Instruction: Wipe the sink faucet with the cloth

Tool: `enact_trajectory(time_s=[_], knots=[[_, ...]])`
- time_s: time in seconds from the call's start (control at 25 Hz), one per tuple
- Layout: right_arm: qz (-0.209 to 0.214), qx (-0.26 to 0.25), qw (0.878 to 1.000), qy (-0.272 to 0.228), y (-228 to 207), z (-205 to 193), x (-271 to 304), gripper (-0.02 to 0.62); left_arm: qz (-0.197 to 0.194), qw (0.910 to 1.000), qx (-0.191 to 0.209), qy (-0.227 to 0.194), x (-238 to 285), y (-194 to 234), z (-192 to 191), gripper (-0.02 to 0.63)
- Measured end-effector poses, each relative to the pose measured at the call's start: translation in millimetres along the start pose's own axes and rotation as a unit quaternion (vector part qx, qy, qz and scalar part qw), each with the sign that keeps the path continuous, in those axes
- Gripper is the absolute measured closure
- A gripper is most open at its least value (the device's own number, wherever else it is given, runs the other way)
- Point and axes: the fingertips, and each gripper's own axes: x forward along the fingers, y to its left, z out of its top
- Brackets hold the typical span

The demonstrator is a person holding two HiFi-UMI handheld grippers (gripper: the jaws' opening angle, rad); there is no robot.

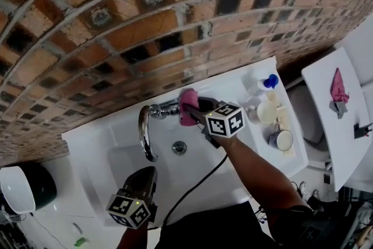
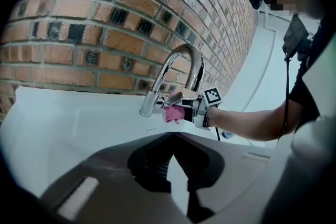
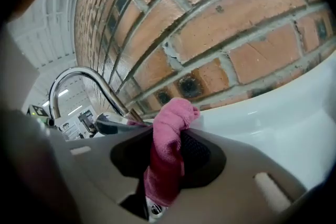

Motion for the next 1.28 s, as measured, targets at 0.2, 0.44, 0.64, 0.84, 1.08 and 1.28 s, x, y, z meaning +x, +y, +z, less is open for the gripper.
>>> enact_trajectory(time_s=[0.2, 0.44, 0.64, 0.84, 1.08, 1.28], knots=[[0.018, 0.074, 0.997, -0.03, 1.4, 8.8, 7.3, 0.465, -0.006, 1.0, -0.004, 0.002, 6.8, 1.0, -1.4, 0.6], [0.037, 0.138, 0.988, -0.061, 10.2, 15.7, 0.4, 0.466, -0.014, 0.9999, -0.001, 0.004, 4.3, 0.9, -5.7, 0.6], [0.038, 0.103, 0.991, -0.07, 25.7, 28.4, -10.4, 0.468, -0.024, 0.9996, 0.009, 0.01, 1.5, -0.6, -9.6, 0.6], [0.041, 0.087, 0.992, -0.08, 42.9, 39.4, -22.8, 0.468, -0.037, 0.9991, 0.018, 0.007, -1.0, -8.0, -9.0, 0.6], [0.033, 0.077, 0.992, -0.091, 53.9, 42.0, -34.5, 0.469, -0.044, 0.9987, 0.027, 0.001, -10.7, -13.6, -11.8, 0.6], [0.025, 0.051, 0.994, -0.09, 64.6, 44.3, -43.3, 0.469, -0.043, 0.9987, 0.028, -0.003, -21.0, -10.7, -15.2, 0.6]])
